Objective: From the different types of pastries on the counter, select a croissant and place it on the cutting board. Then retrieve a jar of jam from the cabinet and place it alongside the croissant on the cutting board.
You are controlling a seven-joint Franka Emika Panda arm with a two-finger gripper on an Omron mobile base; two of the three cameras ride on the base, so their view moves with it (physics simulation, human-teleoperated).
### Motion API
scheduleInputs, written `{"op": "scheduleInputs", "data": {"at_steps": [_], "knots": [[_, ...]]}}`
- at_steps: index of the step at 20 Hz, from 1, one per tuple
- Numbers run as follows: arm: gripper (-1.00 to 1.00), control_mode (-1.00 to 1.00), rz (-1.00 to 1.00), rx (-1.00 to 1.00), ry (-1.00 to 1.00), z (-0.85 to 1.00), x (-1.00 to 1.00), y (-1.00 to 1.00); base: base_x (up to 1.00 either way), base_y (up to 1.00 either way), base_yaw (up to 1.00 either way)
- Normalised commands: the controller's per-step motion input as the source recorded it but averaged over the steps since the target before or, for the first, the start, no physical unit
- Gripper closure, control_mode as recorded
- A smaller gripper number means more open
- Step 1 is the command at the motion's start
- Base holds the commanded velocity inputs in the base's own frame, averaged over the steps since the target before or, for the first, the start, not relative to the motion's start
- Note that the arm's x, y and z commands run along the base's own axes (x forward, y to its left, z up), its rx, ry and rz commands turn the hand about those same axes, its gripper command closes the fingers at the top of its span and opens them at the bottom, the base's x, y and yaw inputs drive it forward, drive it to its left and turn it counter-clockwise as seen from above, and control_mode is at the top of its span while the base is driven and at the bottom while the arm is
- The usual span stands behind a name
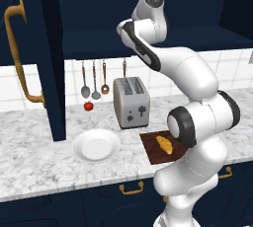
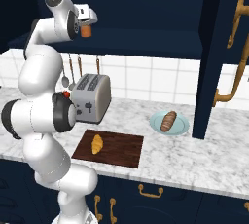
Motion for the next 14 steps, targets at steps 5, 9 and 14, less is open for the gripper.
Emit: {"op": "scheduleInputs", "data": {"at_steps": [5, 9, 14], "knots": [[-1.0, -1.0, 0.0, 0.0, 0.0, -0.03, 0.34, 0.0, 0.0, 0.0, 0.0], [-1.0, -1.0, 0.0, 0.0, 0.0, -0.06, 0.34, 0.0, 0.0, 0.0, 0.0], [-1.0, -1.0, -0.01, 0.0, 0.0, -0.09, 0.26, 0.0, 0.0, 0.0, 0.0]]}}
